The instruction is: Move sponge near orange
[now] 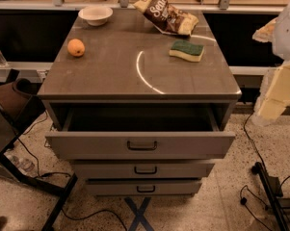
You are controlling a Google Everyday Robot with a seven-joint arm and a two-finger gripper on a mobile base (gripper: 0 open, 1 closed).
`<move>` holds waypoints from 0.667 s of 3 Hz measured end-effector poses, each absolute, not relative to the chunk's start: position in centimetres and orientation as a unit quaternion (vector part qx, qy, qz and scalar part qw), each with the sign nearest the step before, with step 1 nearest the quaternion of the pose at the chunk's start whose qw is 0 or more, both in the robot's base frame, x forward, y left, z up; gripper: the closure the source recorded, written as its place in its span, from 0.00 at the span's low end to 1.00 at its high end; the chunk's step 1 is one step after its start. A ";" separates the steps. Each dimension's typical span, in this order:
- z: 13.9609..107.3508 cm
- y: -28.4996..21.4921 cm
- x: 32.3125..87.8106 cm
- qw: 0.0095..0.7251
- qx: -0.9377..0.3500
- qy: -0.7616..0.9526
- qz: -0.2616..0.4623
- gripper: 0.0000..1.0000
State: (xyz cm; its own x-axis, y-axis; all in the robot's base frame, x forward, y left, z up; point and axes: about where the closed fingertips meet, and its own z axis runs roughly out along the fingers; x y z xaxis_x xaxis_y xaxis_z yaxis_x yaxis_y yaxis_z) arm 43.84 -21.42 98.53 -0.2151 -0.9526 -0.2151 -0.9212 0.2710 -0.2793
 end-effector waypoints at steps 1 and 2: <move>98.5 -21.4 43.8 0.173 -0.602 0.778 -0.045 0.00; 98.6 -21.9 45.5 0.184 -0.594 0.782 -0.049 0.00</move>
Offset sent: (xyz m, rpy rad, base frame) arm 0.0555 -0.0180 -0.0028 0.0310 -0.0439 -0.0531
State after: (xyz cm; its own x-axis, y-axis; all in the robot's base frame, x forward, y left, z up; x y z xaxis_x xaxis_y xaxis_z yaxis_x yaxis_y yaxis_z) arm 45.54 -21.92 98.62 -0.2264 -0.9469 -0.2285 -0.9108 0.2889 -0.2949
